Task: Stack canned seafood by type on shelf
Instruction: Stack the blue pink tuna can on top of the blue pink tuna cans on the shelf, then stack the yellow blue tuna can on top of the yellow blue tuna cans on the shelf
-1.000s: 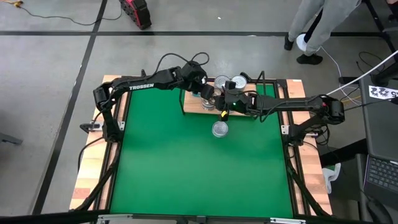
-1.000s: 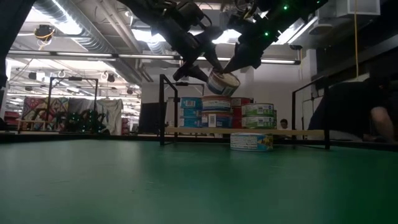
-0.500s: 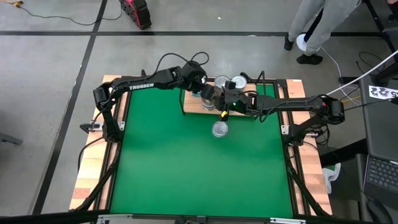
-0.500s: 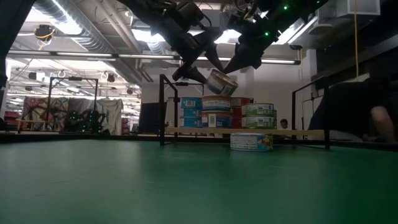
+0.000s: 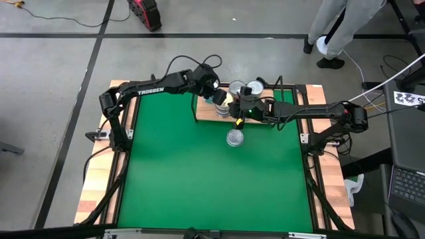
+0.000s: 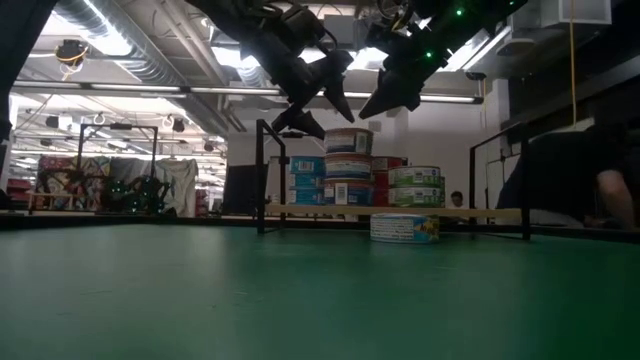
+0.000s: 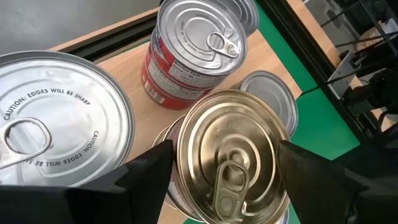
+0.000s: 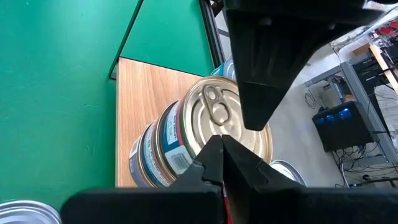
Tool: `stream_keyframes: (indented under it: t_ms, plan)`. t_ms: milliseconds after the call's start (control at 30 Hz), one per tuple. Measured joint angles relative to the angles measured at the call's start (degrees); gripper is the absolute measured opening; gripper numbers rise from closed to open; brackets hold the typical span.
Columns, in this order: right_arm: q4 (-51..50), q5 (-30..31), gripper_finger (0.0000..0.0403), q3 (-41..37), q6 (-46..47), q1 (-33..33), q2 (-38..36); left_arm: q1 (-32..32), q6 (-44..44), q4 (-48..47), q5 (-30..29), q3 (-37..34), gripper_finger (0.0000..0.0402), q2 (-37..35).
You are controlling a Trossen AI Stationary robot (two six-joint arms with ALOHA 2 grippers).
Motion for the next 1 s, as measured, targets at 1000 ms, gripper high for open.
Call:
stream_keyframes:
  t_ms: [1000]
  plan:
    - [-28.6,-2.35,0.0005,-0.02,9.69,0.07,-19.28,-11.01,32.0,0.35,-0.04,-0.02,0.0276,-7.74]
